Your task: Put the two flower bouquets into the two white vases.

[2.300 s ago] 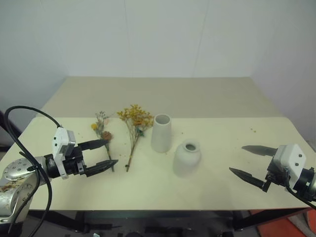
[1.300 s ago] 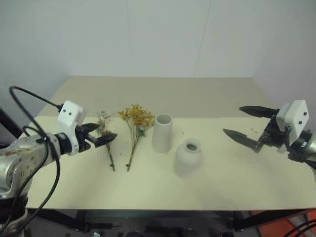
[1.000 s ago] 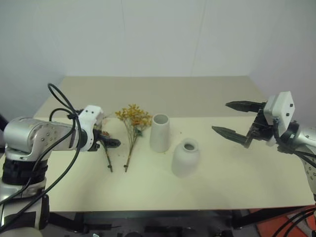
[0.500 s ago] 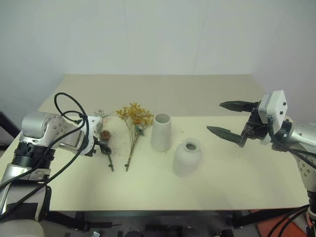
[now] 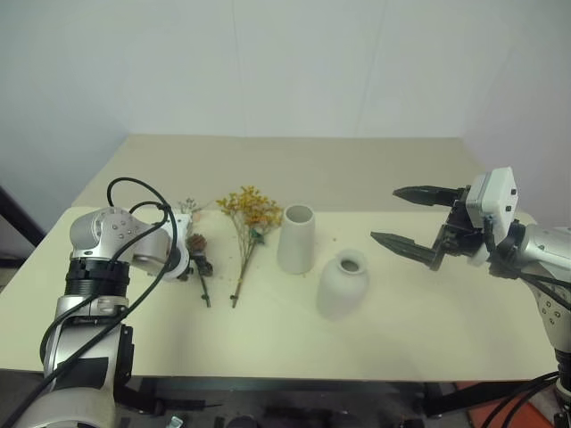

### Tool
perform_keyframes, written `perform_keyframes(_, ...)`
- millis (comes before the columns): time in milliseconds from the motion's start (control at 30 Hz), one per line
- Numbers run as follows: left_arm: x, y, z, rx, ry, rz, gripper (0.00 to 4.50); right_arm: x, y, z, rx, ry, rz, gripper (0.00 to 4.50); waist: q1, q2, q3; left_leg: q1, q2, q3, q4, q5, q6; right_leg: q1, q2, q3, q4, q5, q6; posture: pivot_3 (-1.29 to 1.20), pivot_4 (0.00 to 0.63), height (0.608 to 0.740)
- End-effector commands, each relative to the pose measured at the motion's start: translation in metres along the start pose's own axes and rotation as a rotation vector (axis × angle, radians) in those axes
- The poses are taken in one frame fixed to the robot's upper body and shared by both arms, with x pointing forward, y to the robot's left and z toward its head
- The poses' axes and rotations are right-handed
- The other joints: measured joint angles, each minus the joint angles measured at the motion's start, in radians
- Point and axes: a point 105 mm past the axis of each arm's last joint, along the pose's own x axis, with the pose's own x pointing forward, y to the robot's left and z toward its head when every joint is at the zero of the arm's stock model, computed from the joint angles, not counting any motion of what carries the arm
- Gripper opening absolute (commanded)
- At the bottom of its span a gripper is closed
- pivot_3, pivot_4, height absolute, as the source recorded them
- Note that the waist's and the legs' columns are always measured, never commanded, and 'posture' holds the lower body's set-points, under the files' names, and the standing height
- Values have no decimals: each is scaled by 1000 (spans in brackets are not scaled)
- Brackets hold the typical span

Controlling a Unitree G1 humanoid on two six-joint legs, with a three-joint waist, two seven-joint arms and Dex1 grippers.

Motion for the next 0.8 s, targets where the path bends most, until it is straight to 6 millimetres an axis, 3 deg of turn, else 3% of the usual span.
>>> perform_keyframes(33, 0, -7, 0, 1, 7, -39, 2724, -5, -3, 13, -31, -35, -25, 4500, -2, 0, 0, 0, 0, 0, 0, 0, 0, 0, 0, 0, 0, 0, 0, 0, 150, 740)
perform_keyframes(300, -3, 14, 1, -49, -6, 37, 114, -6, -3, 11, -25, -26, -38, 4500, -6, 0, 0, 0, 0, 0, 0, 0, 0, -1, 0, 0, 0, 0, 0, 0, 150, 740)
perform_keyframes(467, -8, 23, 7, -86, -61, 86, 47, -7, -3, 11, -26, -23, -44, 4500, -8, 0, 0, -1, 0, 0, 0, 0, 0, -1, 0, 0, 0, 0, 0, 0, 150, 740)
perform_keyframes(533, -14, 26, 18, -128, -155, 104, 47, -7, -3, 11, -26, -24, -45, 4500, -8, 0, 0, -1, 0, 0, 0, 0, 0, -2, 0, 0, 0, 0, 0, 0, 150, 740)
perform_keyframes(667, -45, 25, 61, -144, -566, 116, 47, -9, -5, 11, -27, -24, -55, 4500, -8, -1, 0, -2, 0, 0, 0, 1, -1, -3, 0, 0, 0, 0, 0, 0, 150, 740)
perform_keyframes(733, -75, 13, 86, -97, -846, 42, 47, -9, -5, 11, -27, -21, -54, 4500, -6, -1, 0, -3, 0, 0, 0, 1, -3, -3, 0, 0, 0, 0, -1, 0, 150, 740)
perform_keyframes(800, -89, -2, 96, -79, -934, -119, 47, -10, -4, 10, -23, -18, -46, 4500, -4, -1, 0, -4, 0, 0, 0, 2, -3, -3, 0, 0, -1, 1, -1, 0, 150, 740)
